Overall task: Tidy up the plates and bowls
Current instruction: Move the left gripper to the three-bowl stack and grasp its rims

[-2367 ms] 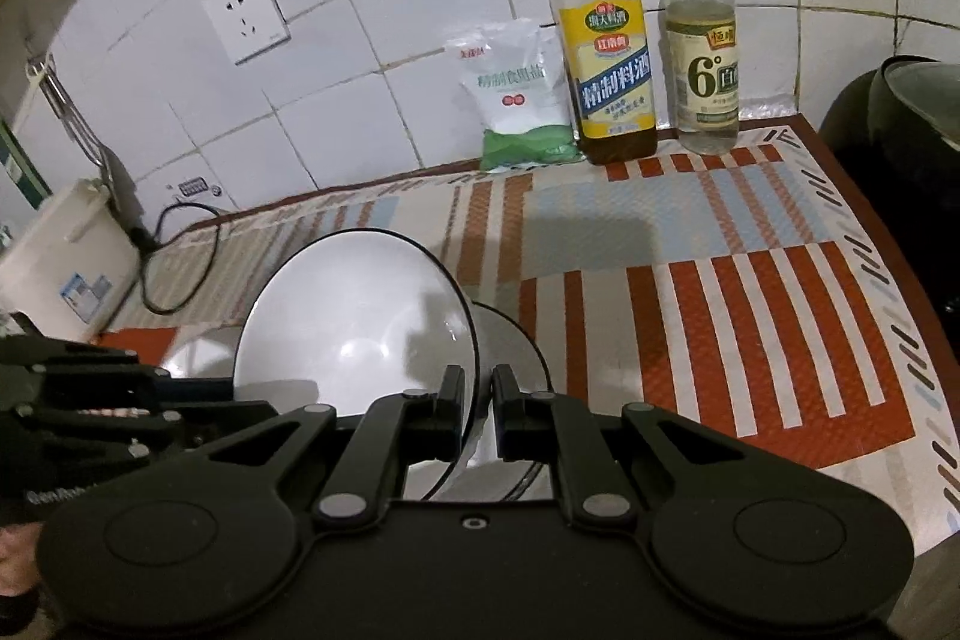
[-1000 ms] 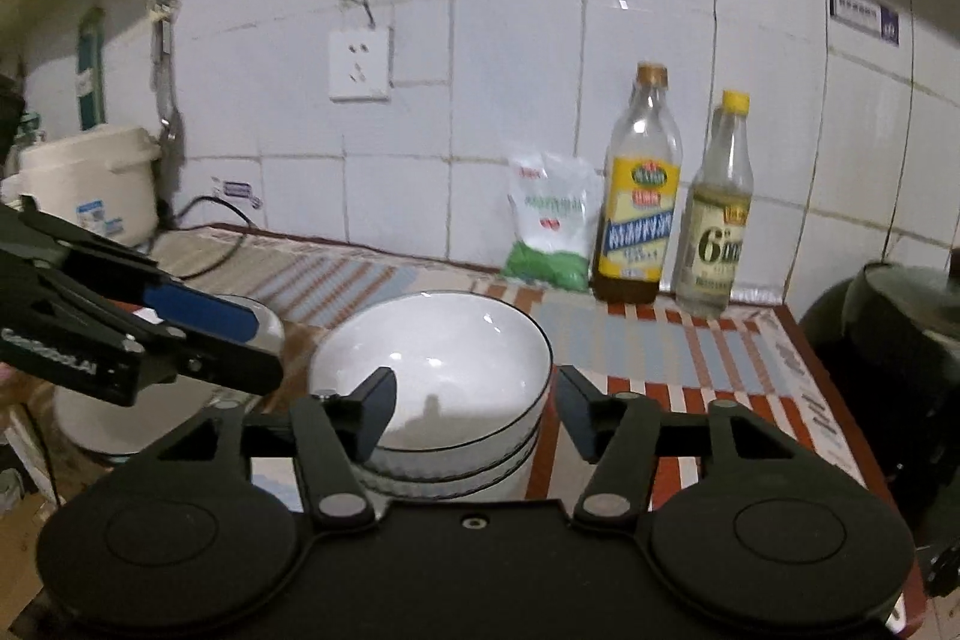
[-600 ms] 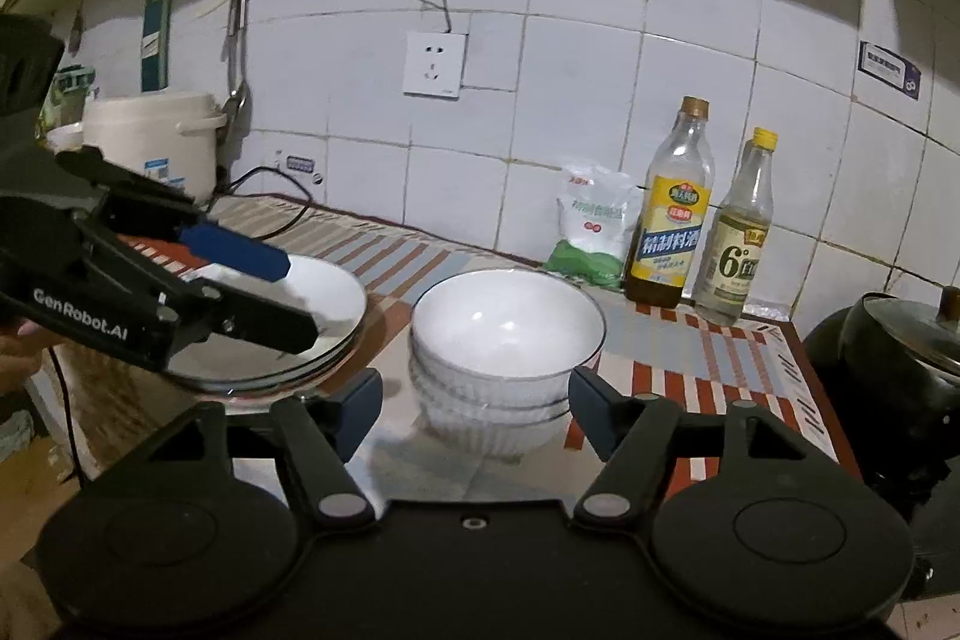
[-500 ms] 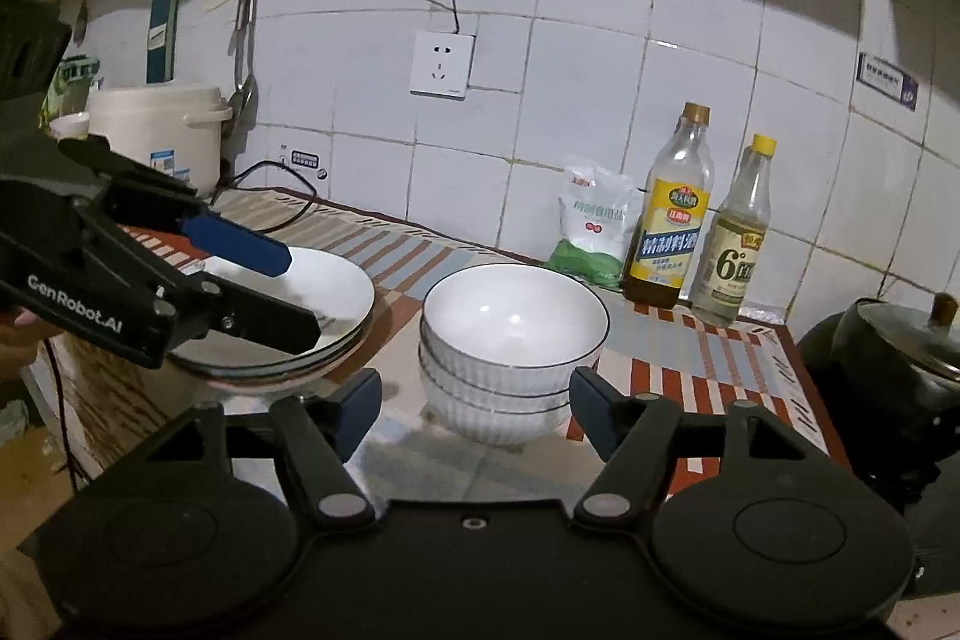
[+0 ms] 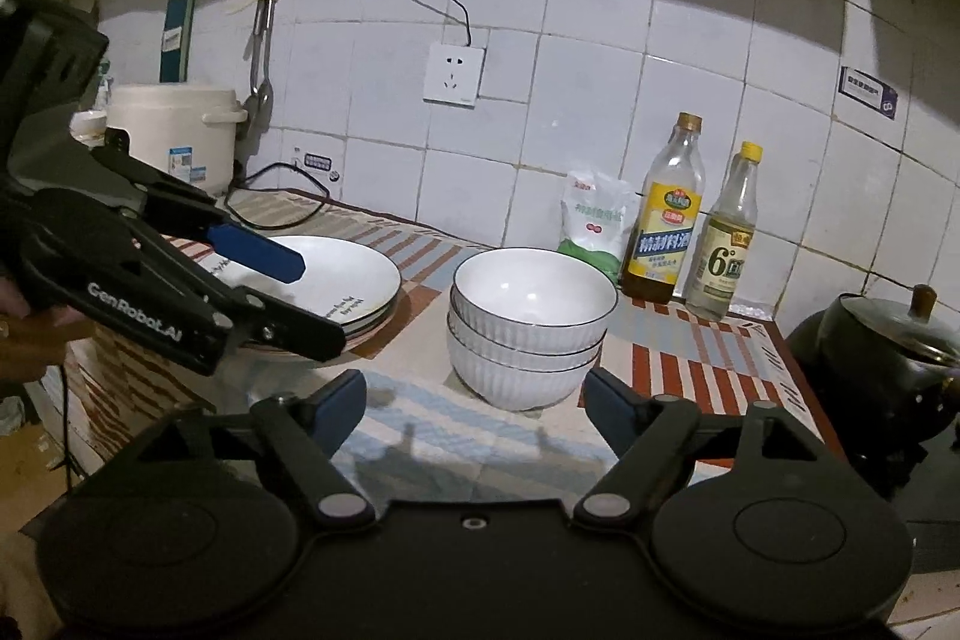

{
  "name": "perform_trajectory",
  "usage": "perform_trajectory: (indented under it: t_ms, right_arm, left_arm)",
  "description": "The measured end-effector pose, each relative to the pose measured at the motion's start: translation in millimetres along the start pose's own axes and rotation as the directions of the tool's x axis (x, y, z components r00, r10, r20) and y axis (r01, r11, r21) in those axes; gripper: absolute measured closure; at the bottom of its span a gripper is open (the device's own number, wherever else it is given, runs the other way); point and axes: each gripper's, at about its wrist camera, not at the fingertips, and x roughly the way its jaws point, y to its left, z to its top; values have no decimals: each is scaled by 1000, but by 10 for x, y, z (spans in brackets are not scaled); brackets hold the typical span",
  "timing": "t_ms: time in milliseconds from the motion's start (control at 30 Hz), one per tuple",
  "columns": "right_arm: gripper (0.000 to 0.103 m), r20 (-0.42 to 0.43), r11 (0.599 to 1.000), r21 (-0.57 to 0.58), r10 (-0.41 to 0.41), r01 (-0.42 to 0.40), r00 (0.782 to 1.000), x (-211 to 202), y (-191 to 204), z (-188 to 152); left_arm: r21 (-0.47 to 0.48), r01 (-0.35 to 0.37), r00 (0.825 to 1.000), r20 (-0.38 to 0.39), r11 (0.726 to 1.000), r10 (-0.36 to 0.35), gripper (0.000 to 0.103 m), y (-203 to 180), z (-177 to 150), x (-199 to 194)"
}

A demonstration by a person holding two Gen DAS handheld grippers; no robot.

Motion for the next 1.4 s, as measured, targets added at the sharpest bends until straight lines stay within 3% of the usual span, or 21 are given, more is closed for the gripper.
perform_trajectory:
  t_ms: [433,533,767,1033,1167,1333,1400]
  right_arm:
    - [12,23,1000,12,0,-1,1000,46,-15,-207]
    - [12,22,1000,28,-8,7,1000,94,-65,-272]
    - [12,36,997,75,-10,7,999,200,-224,-400]
    - [12,123,994,100,38,-51,992,299,-345,-521]
    - [12,114,992,102,59,-70,992,410,-406,-572]
    - [11,86,989,140,43,-55,995,537,-534,-650]
    - [6,75,994,111,-7,-1,997,566,-528,-678]
  left_arm:
    - [-13,-1,1000,-4,1000,1,23,-150,-145,137]
    - [-29,-11,1000,10,1000,11,16,-161,-172,190]
    - [-33,-35,999,34,999,36,9,-163,-200,327]
    - [-29,-69,997,34,997,70,1,-161,-225,511]
    - [-7,-70,998,-6,998,69,1,-177,-217,628]
    - [-48,-60,998,16,997,61,0,-138,-220,720]
    - [-52,-64,997,35,997,66,0,-138,-213,752]
